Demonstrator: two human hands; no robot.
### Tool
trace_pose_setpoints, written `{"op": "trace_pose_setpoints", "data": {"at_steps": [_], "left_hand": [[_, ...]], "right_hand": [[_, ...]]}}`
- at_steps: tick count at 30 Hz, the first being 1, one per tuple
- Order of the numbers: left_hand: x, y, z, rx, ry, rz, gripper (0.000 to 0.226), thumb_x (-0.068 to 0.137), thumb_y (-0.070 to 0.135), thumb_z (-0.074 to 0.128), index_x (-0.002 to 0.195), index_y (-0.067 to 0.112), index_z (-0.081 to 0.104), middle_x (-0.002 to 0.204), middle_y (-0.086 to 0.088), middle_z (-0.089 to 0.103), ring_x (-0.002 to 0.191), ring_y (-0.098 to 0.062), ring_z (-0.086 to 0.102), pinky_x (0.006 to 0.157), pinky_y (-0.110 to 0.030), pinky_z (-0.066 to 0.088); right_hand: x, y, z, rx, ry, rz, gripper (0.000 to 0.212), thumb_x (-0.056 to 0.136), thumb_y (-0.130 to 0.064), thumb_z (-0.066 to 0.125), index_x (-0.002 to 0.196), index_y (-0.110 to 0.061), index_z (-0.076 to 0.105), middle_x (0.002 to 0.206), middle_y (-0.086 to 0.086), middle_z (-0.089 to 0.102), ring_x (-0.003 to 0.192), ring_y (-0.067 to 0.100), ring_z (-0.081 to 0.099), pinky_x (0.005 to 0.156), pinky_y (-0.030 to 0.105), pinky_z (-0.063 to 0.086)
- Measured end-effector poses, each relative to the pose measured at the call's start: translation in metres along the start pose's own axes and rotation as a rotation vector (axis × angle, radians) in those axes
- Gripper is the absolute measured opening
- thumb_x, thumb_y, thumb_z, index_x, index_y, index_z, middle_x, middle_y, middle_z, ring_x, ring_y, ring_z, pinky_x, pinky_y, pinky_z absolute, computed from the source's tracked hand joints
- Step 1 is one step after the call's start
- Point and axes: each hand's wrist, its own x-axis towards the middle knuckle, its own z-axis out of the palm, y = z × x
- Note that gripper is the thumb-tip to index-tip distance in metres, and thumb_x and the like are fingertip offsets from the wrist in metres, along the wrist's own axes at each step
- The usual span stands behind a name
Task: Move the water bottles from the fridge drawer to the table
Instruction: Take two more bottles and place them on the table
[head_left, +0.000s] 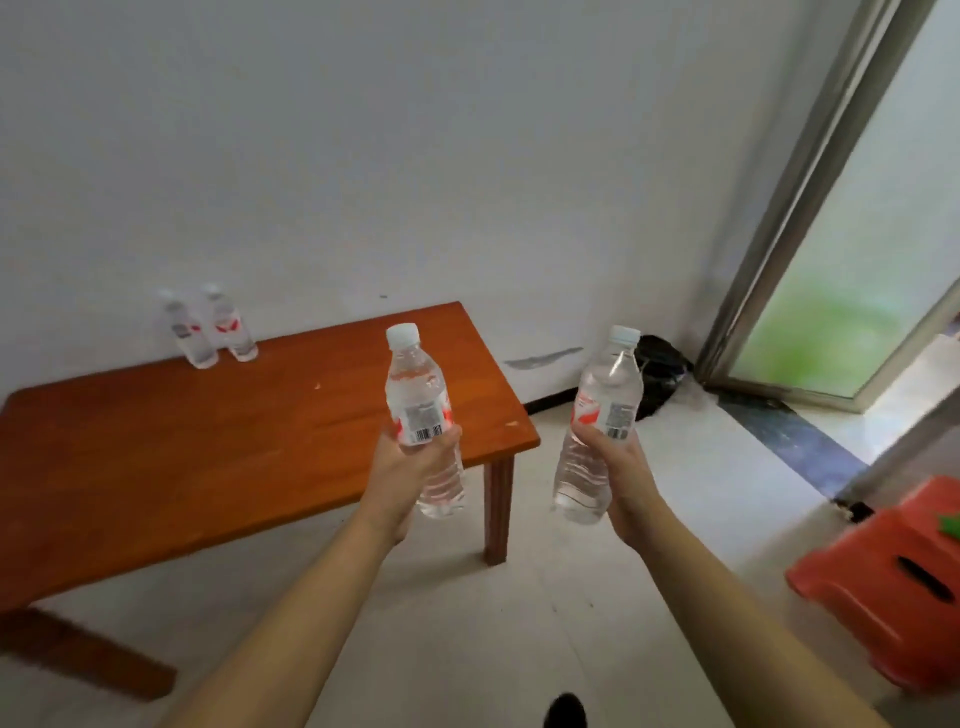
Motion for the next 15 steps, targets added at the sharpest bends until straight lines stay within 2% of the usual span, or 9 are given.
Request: {"op": "trace_pose_setpoints", "data": {"at_steps": [2,5,6,8,11,13,15], "left_hand": [[0.018,-0.001,-0.031,0.014,0.105,0.001,0.055,0.076,0.024,0.083,0.122,0.031,0.053,0.111,0.005,0.068,0.098,-0.014,0.067,0.072,-0.027,0.051],[0.051,-0.001,-0.071,0.036,0.227,0.017,0.063,0.072,0.021,0.085,0.125,0.028,0.053,0.113,0.007,0.068,0.098,-0.01,0.066,0.074,-0.027,0.05],[0.065,-0.001,-0.084,0.049,0.257,0.025,0.062,0.072,0.02,0.085,0.125,0.027,0.054,0.112,0.007,0.068,0.097,-0.008,0.065,0.071,-0.024,0.049],[0.096,0.003,-0.108,0.077,0.313,0.039,0.061,0.072,0.02,0.085,0.124,0.026,0.055,0.111,0.008,0.069,0.095,-0.007,0.066,0.069,-0.022,0.048],[0.152,0.019,-0.143,0.132,0.379,0.057,0.061,0.069,0.02,0.087,0.122,0.026,0.057,0.109,0.008,0.07,0.096,-0.009,0.067,0.072,-0.023,0.049],[0.192,0.034,-0.164,0.179,0.419,0.062,0.061,0.068,0.019,0.088,0.121,0.026,0.058,0.108,0.009,0.07,0.095,-0.008,0.067,0.071,-0.022,0.049],[0.23,0.05,-0.184,0.228,0.469,0.074,0.064,0.065,0.02,0.089,0.122,0.024,0.059,0.109,0.009,0.07,0.096,-0.009,0.068,0.076,-0.026,0.053]], "right_hand": [[0.025,0.009,0.036,-0.049,-0.045,0.0,0.032,0.085,-0.024,0.076,0.113,-0.017,0.062,0.097,0.007,0.074,0.09,0.027,0.073,0.08,0.041,0.059],[0.073,0.031,0.086,-0.142,-0.114,0.02,0.04,0.079,-0.029,0.082,0.112,-0.019,0.06,0.105,0.019,0.07,0.093,0.037,0.07,0.087,0.054,0.058],[0.092,0.039,0.103,-0.167,-0.121,0.031,0.048,0.076,-0.032,0.084,0.115,-0.021,0.058,0.107,0.016,0.07,0.094,0.035,0.07,0.087,0.052,0.058],[0.131,0.051,0.136,-0.228,-0.116,0.038,0.067,0.071,-0.037,0.087,0.125,-0.022,0.051,0.111,0.004,0.067,0.1,0.023,0.068,0.083,0.038,0.056],[0.192,0.057,0.189,-0.29,-0.153,0.003,0.077,0.069,-0.036,0.088,0.13,-0.02,0.044,0.114,-0.004,0.06,0.099,0.009,0.061,0.072,0.02,0.047],[0.233,0.058,0.221,-0.326,-0.183,-0.016,0.079,0.069,-0.036,0.089,0.131,-0.021,0.041,0.116,-0.006,0.058,0.098,0.006,0.06,0.07,0.016,0.044],[0.272,0.058,0.251,-0.355,-0.213,-0.046,0.084,0.068,-0.039,0.089,0.134,-0.023,0.039,0.117,-0.008,0.057,0.1,0.007,0.06,0.071,0.016,0.045]]}}
